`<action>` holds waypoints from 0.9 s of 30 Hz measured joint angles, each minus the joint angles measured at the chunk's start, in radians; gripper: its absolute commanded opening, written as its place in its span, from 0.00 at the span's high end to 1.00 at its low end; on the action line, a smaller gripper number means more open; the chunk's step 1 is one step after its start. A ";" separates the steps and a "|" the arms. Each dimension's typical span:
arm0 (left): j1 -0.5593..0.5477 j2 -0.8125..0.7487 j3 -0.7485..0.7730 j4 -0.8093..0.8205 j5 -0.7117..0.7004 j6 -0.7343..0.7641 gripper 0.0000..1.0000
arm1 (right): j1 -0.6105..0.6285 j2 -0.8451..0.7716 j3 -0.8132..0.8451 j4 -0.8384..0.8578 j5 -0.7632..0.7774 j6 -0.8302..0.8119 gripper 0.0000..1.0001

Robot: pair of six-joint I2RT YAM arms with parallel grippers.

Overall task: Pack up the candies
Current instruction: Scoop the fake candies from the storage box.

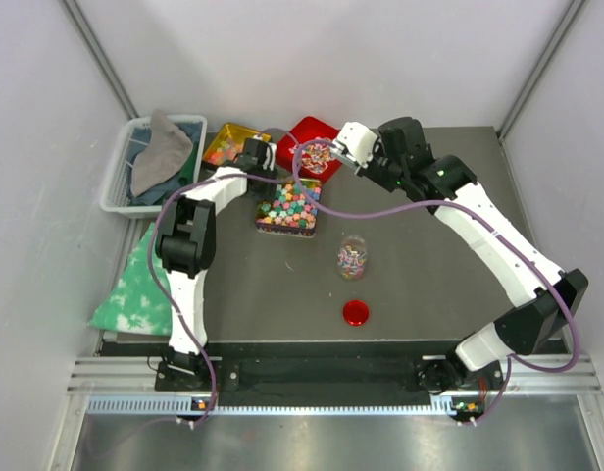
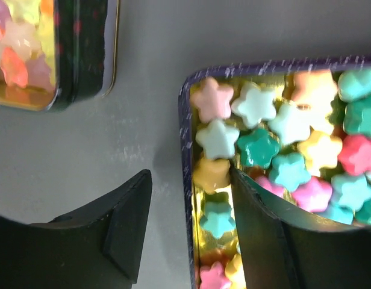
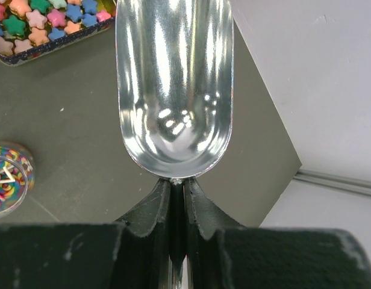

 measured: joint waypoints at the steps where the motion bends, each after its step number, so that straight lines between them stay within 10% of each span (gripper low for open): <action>1: 0.006 -0.009 -0.012 0.001 0.014 -0.003 0.39 | 0.000 0.000 0.000 0.000 0.000 0.000 1.00; 27: 0.055 -0.080 -0.057 0.043 0.083 -0.012 0.43 | 0.008 0.000 0.007 -0.004 0.011 -0.001 1.00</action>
